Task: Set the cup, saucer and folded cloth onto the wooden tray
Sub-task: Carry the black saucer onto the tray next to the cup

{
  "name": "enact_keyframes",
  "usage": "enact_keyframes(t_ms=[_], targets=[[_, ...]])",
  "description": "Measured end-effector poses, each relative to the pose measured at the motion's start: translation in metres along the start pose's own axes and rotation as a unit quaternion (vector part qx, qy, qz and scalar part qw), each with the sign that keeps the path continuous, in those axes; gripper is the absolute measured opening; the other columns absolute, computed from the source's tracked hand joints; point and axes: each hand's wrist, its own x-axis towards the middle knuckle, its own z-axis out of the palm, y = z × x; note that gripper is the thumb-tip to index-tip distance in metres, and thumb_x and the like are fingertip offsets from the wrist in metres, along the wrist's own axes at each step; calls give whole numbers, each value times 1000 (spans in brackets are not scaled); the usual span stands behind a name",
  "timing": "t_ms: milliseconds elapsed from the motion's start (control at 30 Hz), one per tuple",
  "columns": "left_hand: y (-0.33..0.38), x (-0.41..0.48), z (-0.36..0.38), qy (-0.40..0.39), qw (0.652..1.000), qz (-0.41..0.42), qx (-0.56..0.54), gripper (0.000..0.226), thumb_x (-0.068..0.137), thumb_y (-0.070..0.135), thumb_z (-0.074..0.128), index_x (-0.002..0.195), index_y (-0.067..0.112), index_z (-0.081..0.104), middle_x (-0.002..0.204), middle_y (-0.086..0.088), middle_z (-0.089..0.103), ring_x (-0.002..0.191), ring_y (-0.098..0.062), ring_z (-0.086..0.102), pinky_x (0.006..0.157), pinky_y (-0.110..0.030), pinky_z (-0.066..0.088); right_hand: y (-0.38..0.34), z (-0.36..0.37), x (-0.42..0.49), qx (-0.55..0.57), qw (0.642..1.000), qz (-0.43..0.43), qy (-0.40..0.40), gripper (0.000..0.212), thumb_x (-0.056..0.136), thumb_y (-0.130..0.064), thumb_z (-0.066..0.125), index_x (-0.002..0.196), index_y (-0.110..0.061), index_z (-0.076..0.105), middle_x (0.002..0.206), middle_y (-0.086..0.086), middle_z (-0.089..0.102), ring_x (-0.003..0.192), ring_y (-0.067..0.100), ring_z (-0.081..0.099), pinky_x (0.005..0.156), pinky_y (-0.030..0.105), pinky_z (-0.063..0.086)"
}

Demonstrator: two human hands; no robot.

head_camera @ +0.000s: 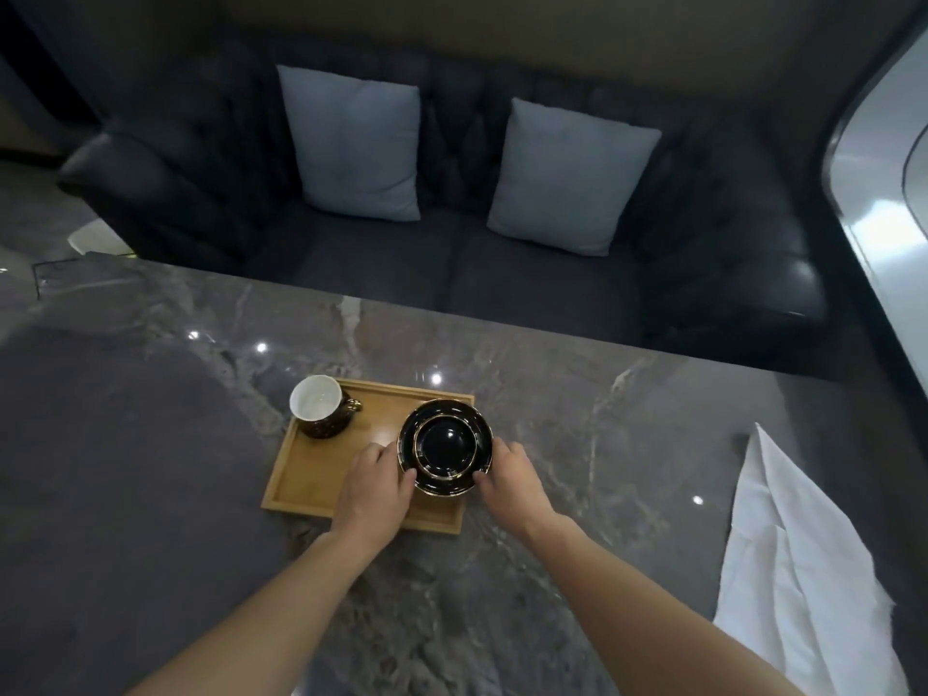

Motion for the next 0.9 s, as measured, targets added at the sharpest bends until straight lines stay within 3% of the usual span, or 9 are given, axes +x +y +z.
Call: enact_keyframes(t_ms=[300,533,900], targets=[[-35,19,-7,-27,999,-31,13,31,100,34,57,120,11,62,116,-10,58,114,-28,49,100,-41,45,-26,23,26,-16,999,32,-26,39,97,-17,60,133,-7,49,123,14,55,115,28,53,98,33,43],[-43,26,-7,-37,998,-30,28,40,101,34,56,130,7,60,128,-11,57,121,-31,51,105,-41,43,-29,30,36,-91,994,36,-44,45,99,-25,60,136,-2,46,129,17,53,117,31,54,101,38,45],[-49,30,-7,-48,998,-23,18,50,101,34,56,143,7,50,143,-10,52,130,-28,48,112,-38,39,-27,41,42,-156,986,35,-43,54,101,-30,56,144,-2,40,132,15,50,120,30,49,102,39,41]])
